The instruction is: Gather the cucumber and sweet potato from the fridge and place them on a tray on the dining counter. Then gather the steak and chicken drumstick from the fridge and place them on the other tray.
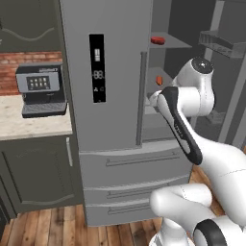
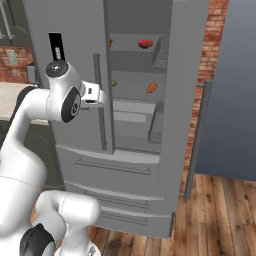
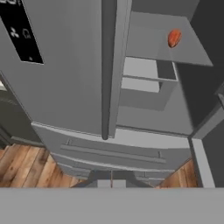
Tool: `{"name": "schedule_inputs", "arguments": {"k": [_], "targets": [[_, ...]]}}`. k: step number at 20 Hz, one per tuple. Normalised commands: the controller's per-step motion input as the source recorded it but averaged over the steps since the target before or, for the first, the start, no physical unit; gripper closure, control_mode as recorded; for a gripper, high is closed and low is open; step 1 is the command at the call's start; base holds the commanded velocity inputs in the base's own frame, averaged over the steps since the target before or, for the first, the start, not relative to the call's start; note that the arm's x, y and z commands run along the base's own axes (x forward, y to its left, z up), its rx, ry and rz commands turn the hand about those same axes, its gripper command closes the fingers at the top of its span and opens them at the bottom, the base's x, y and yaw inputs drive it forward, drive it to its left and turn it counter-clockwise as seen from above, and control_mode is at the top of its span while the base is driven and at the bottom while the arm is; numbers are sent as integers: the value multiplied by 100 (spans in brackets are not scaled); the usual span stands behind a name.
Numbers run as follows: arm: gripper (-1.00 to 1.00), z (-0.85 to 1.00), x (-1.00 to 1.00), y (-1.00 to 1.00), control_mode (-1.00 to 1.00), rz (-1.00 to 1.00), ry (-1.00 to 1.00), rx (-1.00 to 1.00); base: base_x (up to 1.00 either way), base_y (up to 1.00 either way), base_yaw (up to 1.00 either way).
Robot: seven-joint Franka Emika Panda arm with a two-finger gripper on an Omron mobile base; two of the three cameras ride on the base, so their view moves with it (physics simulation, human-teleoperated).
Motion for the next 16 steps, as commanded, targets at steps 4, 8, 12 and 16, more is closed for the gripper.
{"name": "schedule_inputs", "arguments": {"k": [4,8,12,16], "targets": [[100,-4,16,5,-100,7,-1,0,0,0,0],[-100,0,22,19,-100,0,3,0,0,0,0],[-100,0,15,1,-100,-2,2,3,0,0,0],[-100,-10,27,5,-100,-2,1,2,0,0,0]]}}
